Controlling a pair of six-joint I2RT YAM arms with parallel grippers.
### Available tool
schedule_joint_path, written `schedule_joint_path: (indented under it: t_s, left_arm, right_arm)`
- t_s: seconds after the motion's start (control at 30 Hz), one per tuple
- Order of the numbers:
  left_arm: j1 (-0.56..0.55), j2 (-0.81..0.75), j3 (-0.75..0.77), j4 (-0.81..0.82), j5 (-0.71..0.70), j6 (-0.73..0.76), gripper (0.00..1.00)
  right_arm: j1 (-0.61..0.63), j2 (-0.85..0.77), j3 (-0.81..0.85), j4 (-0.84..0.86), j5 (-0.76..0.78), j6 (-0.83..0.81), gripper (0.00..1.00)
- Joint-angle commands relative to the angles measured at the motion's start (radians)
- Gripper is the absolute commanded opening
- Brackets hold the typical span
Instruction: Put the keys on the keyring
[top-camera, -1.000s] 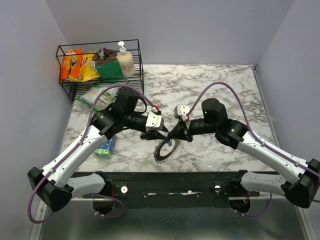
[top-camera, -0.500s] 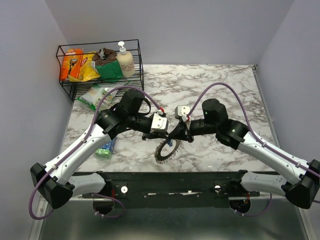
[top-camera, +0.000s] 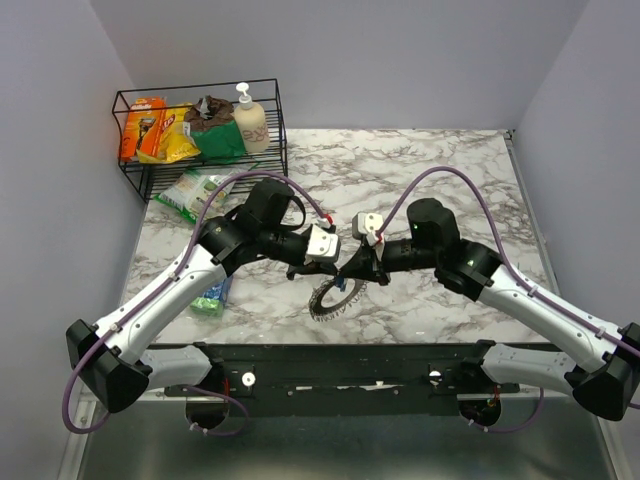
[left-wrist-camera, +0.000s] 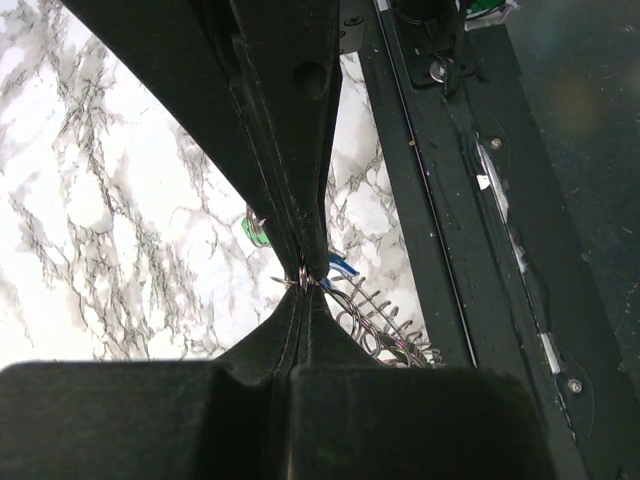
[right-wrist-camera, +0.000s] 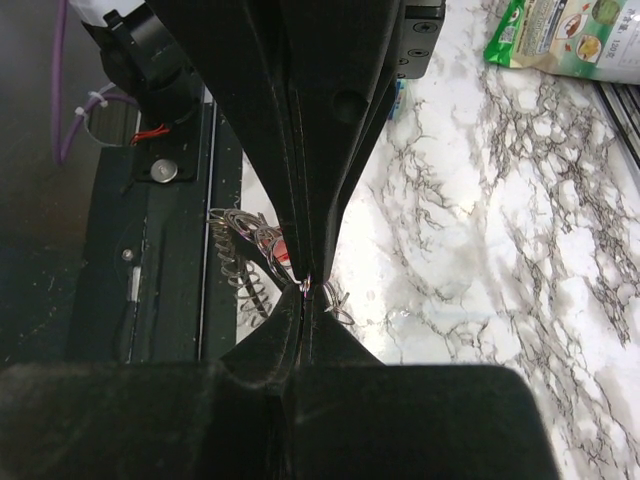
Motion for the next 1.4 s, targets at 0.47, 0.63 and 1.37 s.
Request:
schedule_joint_path:
  t_s: [0.47, 0.63, 1.37]
  left_arm:
    - [-0.009, -0.196, -0.291, 0.612, -0.103, -0.302, 0.00]
    - [-0.010, -0.217, -0.353, 0.783, -0.103, -0.383, 0.00]
    - [-0.010, -0.205, -0.611, 1.739, -0.085, -0.863, 0.00]
  right_arm:
    - [-0.003, -0.200, -0.077, 0.231, 0.153, 0.108, 0.65]
    - [-0.004, -0.243, -0.095, 0.264, 0.232, 0.140, 0.73]
    - [-0.122, -0.389, -0.166, 0.397, 0.044, 0.292, 0.66]
